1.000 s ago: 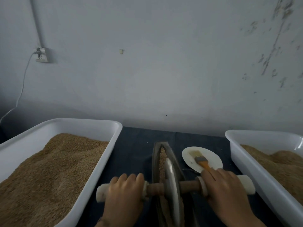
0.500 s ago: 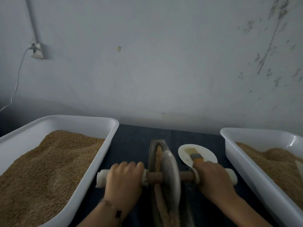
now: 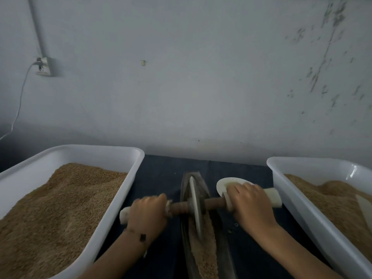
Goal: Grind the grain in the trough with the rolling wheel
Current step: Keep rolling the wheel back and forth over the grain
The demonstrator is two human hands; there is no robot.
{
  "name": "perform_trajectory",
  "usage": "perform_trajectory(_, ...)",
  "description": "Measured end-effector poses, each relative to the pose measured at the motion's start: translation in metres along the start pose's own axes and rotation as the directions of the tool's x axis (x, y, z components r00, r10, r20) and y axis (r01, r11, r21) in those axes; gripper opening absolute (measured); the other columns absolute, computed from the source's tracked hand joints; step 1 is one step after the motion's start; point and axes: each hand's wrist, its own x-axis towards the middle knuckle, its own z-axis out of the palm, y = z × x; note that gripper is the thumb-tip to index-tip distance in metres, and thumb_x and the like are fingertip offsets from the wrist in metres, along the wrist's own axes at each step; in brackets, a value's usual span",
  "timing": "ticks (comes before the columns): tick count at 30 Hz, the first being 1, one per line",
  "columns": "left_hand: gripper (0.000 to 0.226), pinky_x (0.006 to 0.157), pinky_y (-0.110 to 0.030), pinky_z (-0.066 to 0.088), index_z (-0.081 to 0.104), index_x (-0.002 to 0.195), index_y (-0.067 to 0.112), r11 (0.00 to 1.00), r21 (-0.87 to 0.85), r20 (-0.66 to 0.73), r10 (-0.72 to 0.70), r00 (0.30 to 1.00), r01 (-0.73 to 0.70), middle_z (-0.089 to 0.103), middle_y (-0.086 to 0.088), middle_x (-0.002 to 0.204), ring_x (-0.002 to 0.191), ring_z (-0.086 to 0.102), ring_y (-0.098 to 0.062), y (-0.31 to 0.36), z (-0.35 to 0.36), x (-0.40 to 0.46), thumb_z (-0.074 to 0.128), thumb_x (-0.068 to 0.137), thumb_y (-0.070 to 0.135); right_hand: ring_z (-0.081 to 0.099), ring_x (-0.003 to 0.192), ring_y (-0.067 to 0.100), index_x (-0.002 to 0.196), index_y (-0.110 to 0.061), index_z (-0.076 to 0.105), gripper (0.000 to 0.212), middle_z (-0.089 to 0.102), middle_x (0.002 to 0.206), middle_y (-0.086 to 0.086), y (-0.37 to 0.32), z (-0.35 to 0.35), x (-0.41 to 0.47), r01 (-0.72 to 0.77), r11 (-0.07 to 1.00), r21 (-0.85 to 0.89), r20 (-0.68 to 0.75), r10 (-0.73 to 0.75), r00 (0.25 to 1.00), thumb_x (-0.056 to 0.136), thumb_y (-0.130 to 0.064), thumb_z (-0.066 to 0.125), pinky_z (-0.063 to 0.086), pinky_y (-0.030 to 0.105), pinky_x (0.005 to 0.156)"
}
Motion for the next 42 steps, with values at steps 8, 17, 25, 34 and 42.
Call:
perform_trajectory(8, 0.042, 0.043, -0.024, 0.031, 0.048, 0.053, 0.022, 0.962, 0.042, -0.131, 0.274, 0.953, -0.271, 0.049, 0.003, 0.048, 0.040, 0.050, -0.017, 0.026, -0.043, -0.079, 0.082, 0.028, 0.027, 0.043, 0.065, -0.001, 0.084, -0.042, 0.054, 0.046, 0.053, 0.078, -0.016, 0.003, -0.048, -0.067, 0.013, 0.999, 0.045, 0.325, -0.027, 0.945, 0.051, -0.038, 0.086, 0.024, 0.012, 0.058)
perform_trajectory(17, 0.021, 0.066, -0.028, 0.028, 0.034, 0.082, 0.029, 0.988, 0.126, -0.066, 0.097, 0.993, -0.088, 0.059, 0.011, 0.092, 0.082, 0.054, -0.011, 0.023, -0.017, -0.028, 0.052, 0.084, 0.039, 0.051, 0.094, 0.010, 0.095, -0.036, 0.045, 0.016, 0.054, 0.104, -0.014, 0.004, 0.003, -0.027, -0.186, 0.982, 0.034, 0.297, 0.168, 0.940, 0.085, -0.028, 0.054, 0.037, 0.026, 0.077)
perform_trajectory(25, 0.015, 0.077, -0.028, 0.042, 0.050, 0.091, 0.021, 0.986, 0.160, -0.160, -0.007, 0.987, 0.033, 0.062, 0.005, 0.088, 0.080, 0.056, -0.013, 0.015, -0.004, 0.041, 0.051, 0.091, 0.036, 0.058, 0.087, 0.017, 0.087, -0.026, 0.048, 0.008, 0.062, 0.094, -0.006, 0.026, 0.038, 0.044, -0.150, 0.988, 0.028, 0.199, 0.142, 0.970, 0.083, -0.022, 0.053, 0.037, 0.029, 0.070)
perform_trajectory(34, 0.021, 0.077, -0.028, 0.039, 0.052, 0.099, 0.023, 0.985, 0.161, -0.123, 0.089, 0.988, -0.069, 0.059, 0.005, 0.096, 0.086, 0.055, -0.014, 0.027, -0.020, -0.028, 0.061, 0.084, 0.034, 0.056, 0.065, 0.017, 0.081, -0.019, 0.062, 0.036, 0.061, 0.077, -0.004, 0.007, 0.017, -0.044, -0.082, 0.989, 0.124, -0.080, 0.092, 0.992, 0.056, -0.008, 0.085, 0.044, 0.031, 0.058)
perform_trajectory(42, 0.040, 0.039, -0.027, 0.037, 0.053, 0.050, 0.018, 0.953, 0.199, -0.245, 0.272, 0.931, -0.227, 0.045, 0.001, 0.046, 0.038, 0.046, -0.019, 0.030, -0.037, -0.099, 0.083, 0.026, 0.026, 0.063, 0.056, 0.016, 0.077, -0.022, 0.069, 0.070, 0.064, 0.068, -0.004, 0.007, -0.034, -0.096, 0.031, 0.999, 0.021, -0.102, -0.029, 0.994, 0.012, -0.012, 0.093, 0.049, 0.029, 0.055)
